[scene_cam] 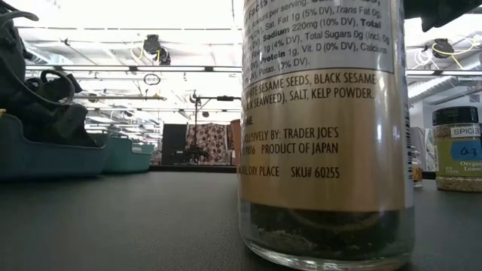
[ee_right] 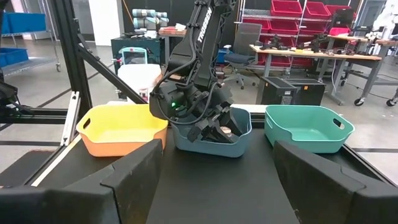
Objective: Sort spices by type
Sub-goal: Adjust the blue bin, then put the brown seasoning bottle in the blue bin
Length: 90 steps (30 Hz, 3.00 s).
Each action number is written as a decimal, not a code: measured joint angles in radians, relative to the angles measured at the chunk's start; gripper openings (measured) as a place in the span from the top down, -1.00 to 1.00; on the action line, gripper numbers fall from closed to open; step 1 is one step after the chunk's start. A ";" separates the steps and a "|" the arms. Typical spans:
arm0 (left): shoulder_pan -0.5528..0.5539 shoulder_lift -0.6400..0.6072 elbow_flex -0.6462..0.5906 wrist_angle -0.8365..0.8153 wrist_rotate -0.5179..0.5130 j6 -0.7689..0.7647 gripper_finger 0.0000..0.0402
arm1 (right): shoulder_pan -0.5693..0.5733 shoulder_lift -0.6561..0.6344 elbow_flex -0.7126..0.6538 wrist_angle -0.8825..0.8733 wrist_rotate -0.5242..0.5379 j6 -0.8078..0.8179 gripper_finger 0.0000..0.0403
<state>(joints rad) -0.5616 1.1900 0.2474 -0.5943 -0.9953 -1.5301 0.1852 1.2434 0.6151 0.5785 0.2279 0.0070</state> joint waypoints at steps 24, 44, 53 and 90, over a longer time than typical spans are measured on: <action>0.009 -0.243 0.383 -0.468 0.056 0.314 -0.32 | -0.002 0.001 0.000 0.000 0.006 0.012 -0.49; 0.426 0.055 0.429 -0.078 0.624 0.972 0.95 | -0.031 0.001 0.001 0.024 0.006 -0.001 -0.49; 0.539 0.174 0.516 -0.224 0.624 1.052 0.98 | -0.035 0.001 0.001 0.014 0.006 -0.003 -0.49; 0.658 -0.078 0.624 0.099 0.489 1.460 0.98 | -0.035 0.014 0.000 -0.142 0.010 0.172 -0.49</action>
<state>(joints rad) 0.0962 1.1122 0.8711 -0.4954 -0.5060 -0.0698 0.1501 1.2575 0.6155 0.4362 0.2379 0.1790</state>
